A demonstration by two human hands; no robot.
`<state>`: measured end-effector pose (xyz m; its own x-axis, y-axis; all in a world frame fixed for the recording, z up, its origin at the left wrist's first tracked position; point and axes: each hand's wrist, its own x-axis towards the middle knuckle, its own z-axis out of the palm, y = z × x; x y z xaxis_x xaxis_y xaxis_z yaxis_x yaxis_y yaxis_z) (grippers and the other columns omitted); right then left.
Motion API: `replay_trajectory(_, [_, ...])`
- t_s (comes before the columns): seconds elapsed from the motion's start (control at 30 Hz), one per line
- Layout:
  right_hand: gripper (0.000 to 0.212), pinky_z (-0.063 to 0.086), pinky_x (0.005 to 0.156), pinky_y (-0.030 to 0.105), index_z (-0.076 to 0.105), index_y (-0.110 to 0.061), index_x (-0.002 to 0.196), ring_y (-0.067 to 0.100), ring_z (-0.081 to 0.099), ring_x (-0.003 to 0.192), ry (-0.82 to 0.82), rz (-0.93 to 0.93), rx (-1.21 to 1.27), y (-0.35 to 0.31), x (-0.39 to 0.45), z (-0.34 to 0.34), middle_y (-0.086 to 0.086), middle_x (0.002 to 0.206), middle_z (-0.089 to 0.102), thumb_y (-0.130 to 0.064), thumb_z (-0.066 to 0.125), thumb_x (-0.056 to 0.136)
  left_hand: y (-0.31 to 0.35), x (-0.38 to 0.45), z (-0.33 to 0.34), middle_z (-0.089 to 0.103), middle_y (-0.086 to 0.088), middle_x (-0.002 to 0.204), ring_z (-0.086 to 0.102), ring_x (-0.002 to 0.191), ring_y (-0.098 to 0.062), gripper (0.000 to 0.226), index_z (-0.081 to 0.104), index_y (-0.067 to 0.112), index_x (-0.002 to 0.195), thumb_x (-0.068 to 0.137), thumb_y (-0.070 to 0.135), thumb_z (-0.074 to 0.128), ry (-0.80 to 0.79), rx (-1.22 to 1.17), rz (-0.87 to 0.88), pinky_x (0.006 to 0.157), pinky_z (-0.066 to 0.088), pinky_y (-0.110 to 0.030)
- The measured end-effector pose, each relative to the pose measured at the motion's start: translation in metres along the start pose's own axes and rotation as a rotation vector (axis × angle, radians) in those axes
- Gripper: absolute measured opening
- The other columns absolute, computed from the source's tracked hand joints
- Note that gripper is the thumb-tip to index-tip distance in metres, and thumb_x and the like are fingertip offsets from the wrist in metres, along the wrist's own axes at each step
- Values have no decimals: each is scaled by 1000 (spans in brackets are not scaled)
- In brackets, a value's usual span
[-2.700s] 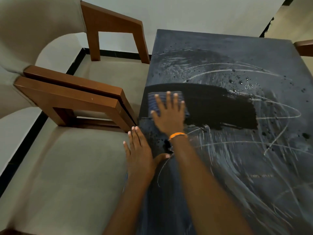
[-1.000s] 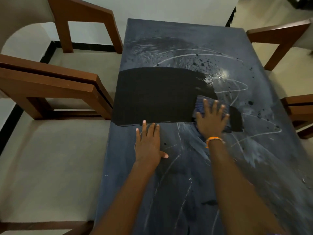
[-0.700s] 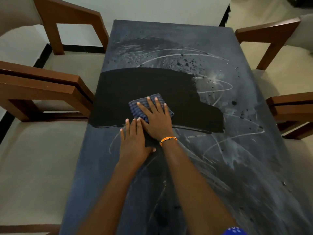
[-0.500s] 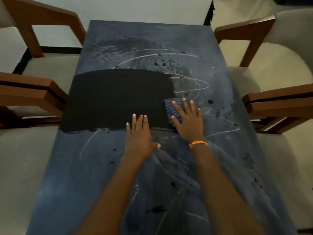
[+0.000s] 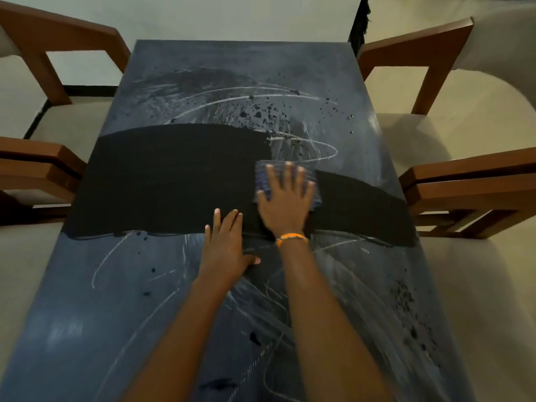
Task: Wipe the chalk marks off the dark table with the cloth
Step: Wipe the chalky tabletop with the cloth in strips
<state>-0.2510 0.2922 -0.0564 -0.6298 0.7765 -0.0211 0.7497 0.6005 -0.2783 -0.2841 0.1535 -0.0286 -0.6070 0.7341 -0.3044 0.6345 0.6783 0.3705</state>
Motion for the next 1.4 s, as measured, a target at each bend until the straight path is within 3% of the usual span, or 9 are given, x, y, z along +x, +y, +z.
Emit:
replay_trajectory(0.1, [60,-7,116,51,18,-35,148,27,-6,147,-141,-332,18,-40,12,4,3,161,3,-44,41,94,-1,-2,0,11,-1,156,-10,144,-27,96,16,16,146,72,36,74,18,-64,-19,115,4,-50])
replay_trajectory(0.2, [58,-3,117,50,18,-38,148,25,-3,148,-131,-409,-12,-15,21,-2,-1,161,6,-46,40,94,-1,-3,-1,7,0,157,-12,143,-25,97,13,15,146,73,42,71,27,-21,-16,115,3,-48])
replay_trajectory(0.47, [59,4,117,56,15,-36,149,30,0,147,48,151,-61,170,47,-51,3,161,7,-45,40,95,32,26,-11,12,-3,156,-18,142,-28,99,14,16,146,71,46,71,-23,138,14,115,-3,-50])
replay_trajectory(0.63, [62,-4,115,56,12,-31,150,33,-5,147,101,353,-20,141,60,-37,7,160,2,-46,38,96,32,29,-8,16,-2,156,-15,143,-27,100,17,18,145,68,43,75,-13,139,-17,115,-2,-49])
replay_trajectory(0.77, [63,-8,114,55,6,-31,150,33,-9,146,27,120,-27,56,88,-16,8,160,-6,-49,33,96,30,28,-4,13,2,156,-13,143,-25,99,14,21,145,69,43,74,-15,128,-22,115,-1,-47])
replay_trajectory(0.9, [63,-9,114,54,9,-33,150,32,-9,146,-101,-284,-51,-41,100,9,6,160,-4,-50,35,95,27,29,-1,12,5,157,-10,144,-24,99,13,24,146,70,40,73,10,114,-12,116,2,-47])
replay_trajectory(1.03, [59,-3,117,51,13,-37,149,26,-3,148,-148,-457,-85,-41,113,10,0,161,4,-52,34,95,26,27,-1,11,7,157,-9,144,-23,100,13,25,146,69,41,74,15,109,-20,116,1,-47])
replay_trajectory(1.13, [58,-2,116,53,12,-38,148,27,-2,148,-95,-369,-90,7,129,-4,0,161,4,-52,32,95,26,25,0,9,8,157,-10,144,-22,100,11,25,146,70,43,73,18,106,-27,116,-1,-46])
replay_trajectory(1.4, [58,-1,118,54,12,-35,149,31,-3,147,33,172,-49,169,124,-54,4,161,4,-48,33,97,28,26,0,7,5,157,-13,143,-22,99,7,25,146,72,43,71,4,121,-27,114,-7,-48])
